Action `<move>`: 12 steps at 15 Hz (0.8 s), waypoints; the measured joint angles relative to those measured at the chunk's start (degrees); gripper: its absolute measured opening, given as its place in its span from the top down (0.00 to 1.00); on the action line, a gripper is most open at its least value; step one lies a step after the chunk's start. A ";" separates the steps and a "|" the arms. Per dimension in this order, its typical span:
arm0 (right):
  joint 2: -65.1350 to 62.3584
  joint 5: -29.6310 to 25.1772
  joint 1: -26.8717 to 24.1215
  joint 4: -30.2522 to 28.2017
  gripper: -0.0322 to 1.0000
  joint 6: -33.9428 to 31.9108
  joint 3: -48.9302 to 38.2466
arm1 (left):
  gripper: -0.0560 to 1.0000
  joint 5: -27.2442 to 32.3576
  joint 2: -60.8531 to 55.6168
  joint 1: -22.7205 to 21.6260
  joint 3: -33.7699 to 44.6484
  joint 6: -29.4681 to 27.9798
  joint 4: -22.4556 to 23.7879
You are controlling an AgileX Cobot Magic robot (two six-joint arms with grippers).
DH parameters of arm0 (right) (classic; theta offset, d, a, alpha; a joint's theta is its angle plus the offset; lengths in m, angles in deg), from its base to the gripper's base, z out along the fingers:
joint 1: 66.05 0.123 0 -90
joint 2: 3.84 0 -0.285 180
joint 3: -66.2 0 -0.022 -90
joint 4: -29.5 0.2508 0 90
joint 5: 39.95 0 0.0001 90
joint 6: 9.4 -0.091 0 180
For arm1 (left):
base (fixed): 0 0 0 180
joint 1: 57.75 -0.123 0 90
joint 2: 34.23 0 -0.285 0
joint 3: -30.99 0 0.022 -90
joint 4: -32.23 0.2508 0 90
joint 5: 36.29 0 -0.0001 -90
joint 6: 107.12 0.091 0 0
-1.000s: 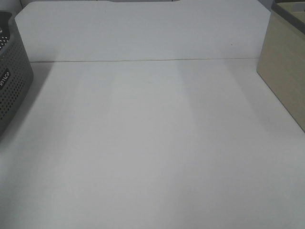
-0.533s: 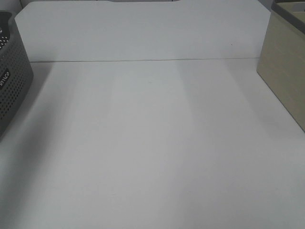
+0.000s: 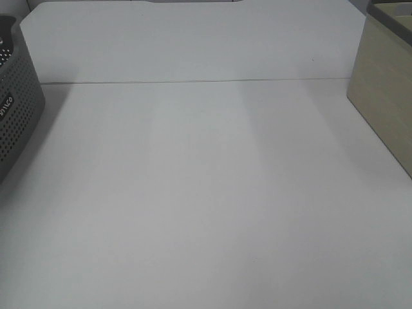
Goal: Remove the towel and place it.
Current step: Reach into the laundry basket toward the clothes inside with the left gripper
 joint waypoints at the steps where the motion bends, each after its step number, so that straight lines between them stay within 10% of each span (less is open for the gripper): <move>1: 0.00 0.00 0.00 0.00 0.20 0.00 0.00 | 0.01 0.00 0.11 -1.32 0.00 0.00 -0.06; 12: 0.00 0.00 0.00 0.00 0.20 0.00 0.00 | 0.01 -4.07 10.43 -8.94 -0.34 2.58 -1.03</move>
